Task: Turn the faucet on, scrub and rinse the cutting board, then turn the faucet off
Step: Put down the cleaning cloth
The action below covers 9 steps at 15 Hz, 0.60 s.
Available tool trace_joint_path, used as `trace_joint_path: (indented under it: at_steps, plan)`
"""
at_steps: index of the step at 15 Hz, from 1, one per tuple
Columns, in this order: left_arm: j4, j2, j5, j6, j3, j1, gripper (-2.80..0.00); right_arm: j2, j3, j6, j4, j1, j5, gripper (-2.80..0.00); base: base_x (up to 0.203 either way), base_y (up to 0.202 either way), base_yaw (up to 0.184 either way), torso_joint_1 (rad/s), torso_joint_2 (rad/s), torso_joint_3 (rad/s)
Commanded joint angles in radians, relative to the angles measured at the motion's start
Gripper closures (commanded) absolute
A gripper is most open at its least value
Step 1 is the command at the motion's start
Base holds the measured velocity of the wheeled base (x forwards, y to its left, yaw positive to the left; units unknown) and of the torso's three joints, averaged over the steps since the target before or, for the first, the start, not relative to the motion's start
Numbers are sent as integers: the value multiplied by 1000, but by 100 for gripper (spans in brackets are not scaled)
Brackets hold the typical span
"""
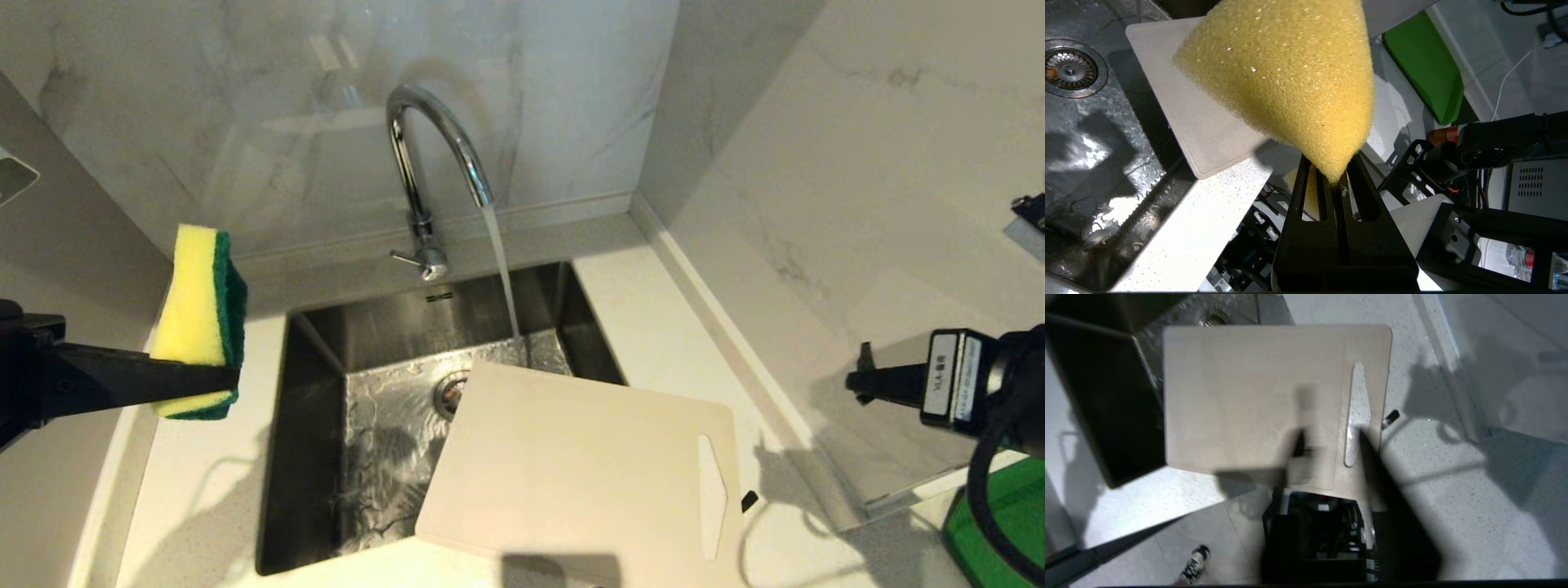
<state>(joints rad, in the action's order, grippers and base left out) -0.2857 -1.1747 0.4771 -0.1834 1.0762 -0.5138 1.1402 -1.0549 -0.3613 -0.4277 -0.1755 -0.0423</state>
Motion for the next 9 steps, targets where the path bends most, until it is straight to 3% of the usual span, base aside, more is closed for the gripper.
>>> trace_joint_path:
  at_steps: [1,4,7,9]
  plan:
    - [-3,3,1,0,-2,0,0,-54,-5,-10,6,-1,-3,0,0,0,0,0,0,0]
    - [-3,5,-5,2,4,0,0,-53,-7,8,48,11,0,0,0,0,0,0,0,0]
    - [-1,7,-5,2,4,1,0,-59,-7,88,109,137,5,0,0,0,0,0,0,0]
    - [-1,16,-4,1,8,0,0,-109,0,106,127,152,5,0,0,0,0,0,0,0]
